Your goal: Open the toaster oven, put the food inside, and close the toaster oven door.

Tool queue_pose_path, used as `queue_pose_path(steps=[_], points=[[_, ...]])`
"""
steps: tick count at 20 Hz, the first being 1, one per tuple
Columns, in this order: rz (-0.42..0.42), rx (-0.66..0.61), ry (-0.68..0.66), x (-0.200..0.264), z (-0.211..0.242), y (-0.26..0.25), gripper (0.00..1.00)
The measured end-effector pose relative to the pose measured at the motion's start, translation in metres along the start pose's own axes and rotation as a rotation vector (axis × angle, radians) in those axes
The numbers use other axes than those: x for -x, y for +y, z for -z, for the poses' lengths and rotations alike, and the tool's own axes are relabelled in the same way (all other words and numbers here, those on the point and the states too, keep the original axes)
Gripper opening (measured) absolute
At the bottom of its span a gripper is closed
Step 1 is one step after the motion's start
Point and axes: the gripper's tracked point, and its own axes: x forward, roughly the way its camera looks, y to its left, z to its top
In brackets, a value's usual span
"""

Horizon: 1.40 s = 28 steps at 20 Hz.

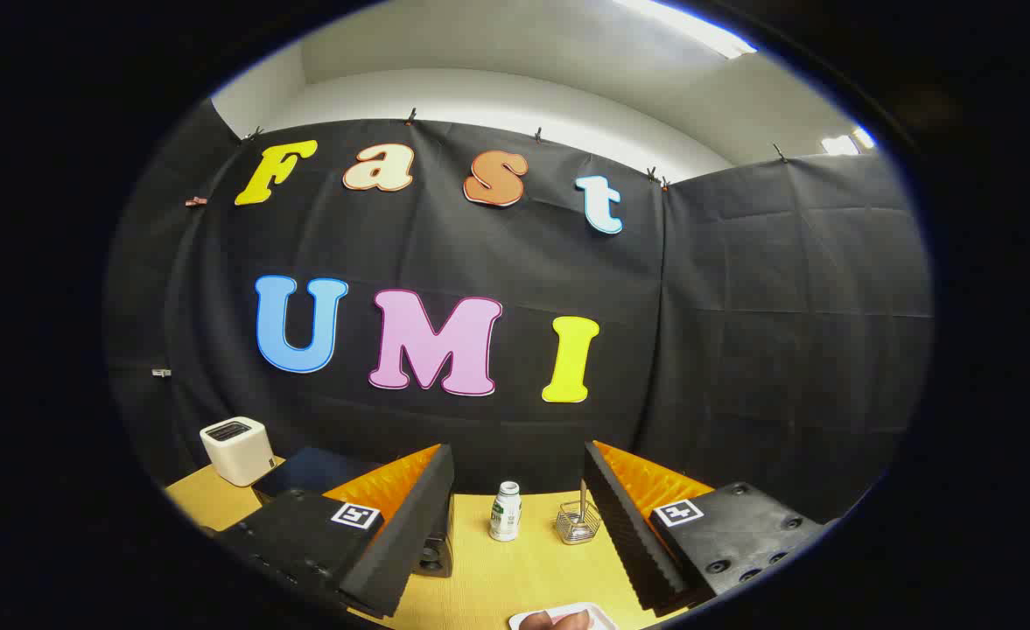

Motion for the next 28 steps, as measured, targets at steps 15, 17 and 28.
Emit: queue_pose_path(steps=[15,17,28], points=[[-0.034,-0.039,0.024,0.003,0.002,0.037,0.98],[-0.042,-0.046,0.032,0.003,0.003,0.046,0.98],[-0.152,-0.080,0.127,-0.011,0.048,0.156,0.98]])
